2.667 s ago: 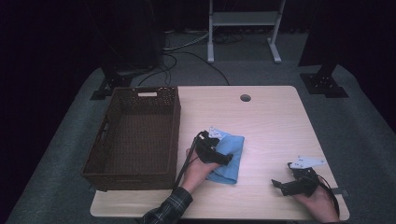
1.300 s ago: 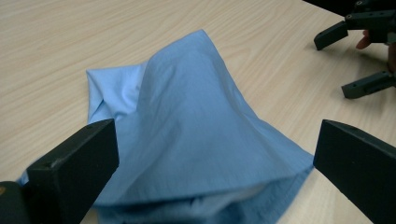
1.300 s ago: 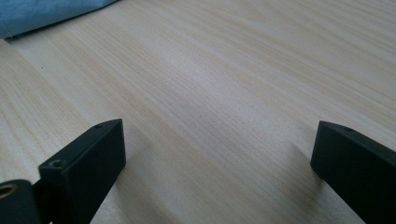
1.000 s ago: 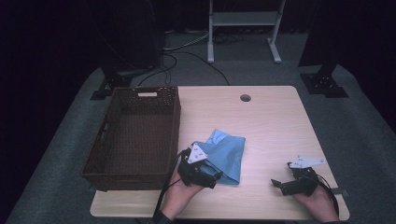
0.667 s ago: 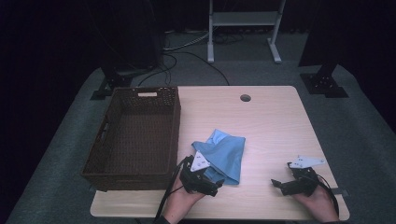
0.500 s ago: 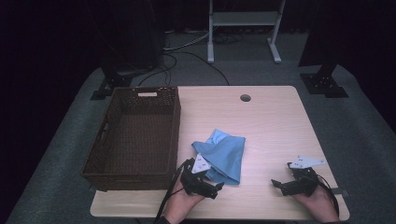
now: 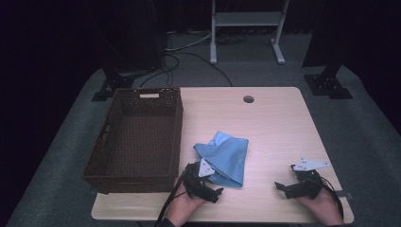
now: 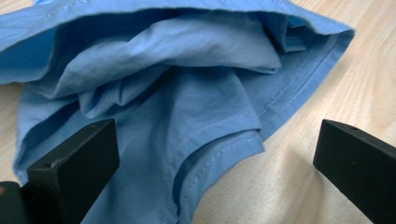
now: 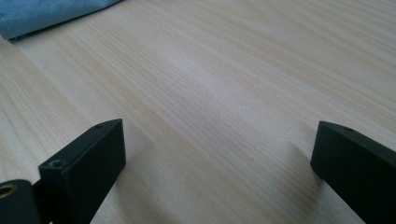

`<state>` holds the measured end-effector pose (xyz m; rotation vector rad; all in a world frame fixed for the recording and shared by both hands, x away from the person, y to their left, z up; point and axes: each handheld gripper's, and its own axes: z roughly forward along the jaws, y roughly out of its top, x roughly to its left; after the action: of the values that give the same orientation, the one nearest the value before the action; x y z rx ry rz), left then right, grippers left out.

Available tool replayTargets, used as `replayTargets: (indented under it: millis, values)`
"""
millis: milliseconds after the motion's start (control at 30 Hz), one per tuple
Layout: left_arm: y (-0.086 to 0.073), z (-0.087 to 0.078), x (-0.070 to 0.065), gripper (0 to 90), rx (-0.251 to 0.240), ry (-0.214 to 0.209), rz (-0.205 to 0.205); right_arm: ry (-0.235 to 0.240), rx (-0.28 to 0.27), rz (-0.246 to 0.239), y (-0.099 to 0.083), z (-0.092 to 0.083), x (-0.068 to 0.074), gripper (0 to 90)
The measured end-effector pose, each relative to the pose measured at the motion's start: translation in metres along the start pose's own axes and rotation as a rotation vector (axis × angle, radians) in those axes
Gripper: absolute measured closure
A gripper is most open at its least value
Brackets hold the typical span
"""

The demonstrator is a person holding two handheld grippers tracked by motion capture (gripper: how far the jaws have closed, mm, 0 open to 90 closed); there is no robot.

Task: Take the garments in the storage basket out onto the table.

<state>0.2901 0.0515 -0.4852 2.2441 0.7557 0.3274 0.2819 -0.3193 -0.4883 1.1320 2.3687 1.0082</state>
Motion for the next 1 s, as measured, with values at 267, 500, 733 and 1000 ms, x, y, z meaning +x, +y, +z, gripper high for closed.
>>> replayTargets:
  millis: [267,500,733,1000]
  values:
    - [0.0000,0.0003,-0.0003,0.0,0.003,0.005,0.009,-0.001,0.001,0.002,-0.0001,-0.0001,0.0000,2.1]
    - [-0.0008,-0.0004,-0.0004,0.0,0.002,0.006,0.007,0.001,0.000,-0.001,-0.0001,-0.0001,-0.0002,2.1]
    - [-0.0015,-0.0011,-0.0002,0.0,0.001,0.008,0.003,0.000,0.000,0.000,0.0014,0.0013,-0.0004,2.1]
    - [0.0010,0.0015,0.0035,0.0,0.001,0.012,-0.001,-0.005,0.001,0.005,0.0015,0.0014,-0.0003,2.1]
